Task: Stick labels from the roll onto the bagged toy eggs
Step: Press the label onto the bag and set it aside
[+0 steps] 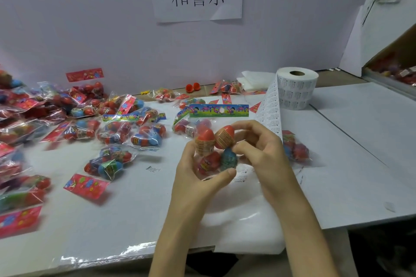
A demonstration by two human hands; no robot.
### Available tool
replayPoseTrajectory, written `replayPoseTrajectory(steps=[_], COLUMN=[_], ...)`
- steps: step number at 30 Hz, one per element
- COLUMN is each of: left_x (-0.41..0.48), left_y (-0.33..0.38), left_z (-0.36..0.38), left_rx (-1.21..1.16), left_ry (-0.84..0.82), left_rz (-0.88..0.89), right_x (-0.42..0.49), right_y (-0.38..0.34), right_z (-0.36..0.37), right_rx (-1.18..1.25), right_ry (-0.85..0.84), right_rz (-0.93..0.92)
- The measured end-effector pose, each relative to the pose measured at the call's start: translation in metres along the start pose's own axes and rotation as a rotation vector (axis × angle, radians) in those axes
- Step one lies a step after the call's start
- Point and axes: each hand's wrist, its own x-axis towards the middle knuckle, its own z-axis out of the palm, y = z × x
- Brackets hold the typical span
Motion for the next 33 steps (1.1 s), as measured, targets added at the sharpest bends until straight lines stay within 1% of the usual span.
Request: replayPoseTrajectory(steps=[5, 9, 13, 19, 24, 29, 33], left_x=[0.002, 0.001, 0.002, 0.002, 0.002, 0.003, 0.002], left_y=[0.0, 0.0, 0.002, 0.003, 0.003, 0.006, 0.005], left_z=[-0.001, 0.0, 0.0, 0.0, -0.001, 0.003, 0.003], left_rx=[0.041, 0.029, 0.044, 0.022, -0.043, -0.067, -0.07], left_ry=[0.04, 0.029, 0.021, 0.061, 0.128, 0.172, 0.201], left_rz=[0.066, 0.086, 0.116, 0.083, 0.015, -0.026, -0.026], right_x=[-0.003, -0.003, -0.001, -0.004, -0.005, -0.003, -0.002], right_y=[-0.004, -0.004, -0.002, -0.003, -0.008, -0.008, -0.007], right_z=[0.0, 0.003, 0.009, 0.011, 0.009, 0.006, 0.005], right_rx=[-0.034, -0.003, 0.069, 0.075, -0.07, -0.026, -0.038], right_ry=[-0.061, -0.03, 0.058, 0.012, -0.091, -0.105, -0.106], right_rz=[-0.004, -0.01, 0.014, 0.048, 0.031, 0.085, 0.074])
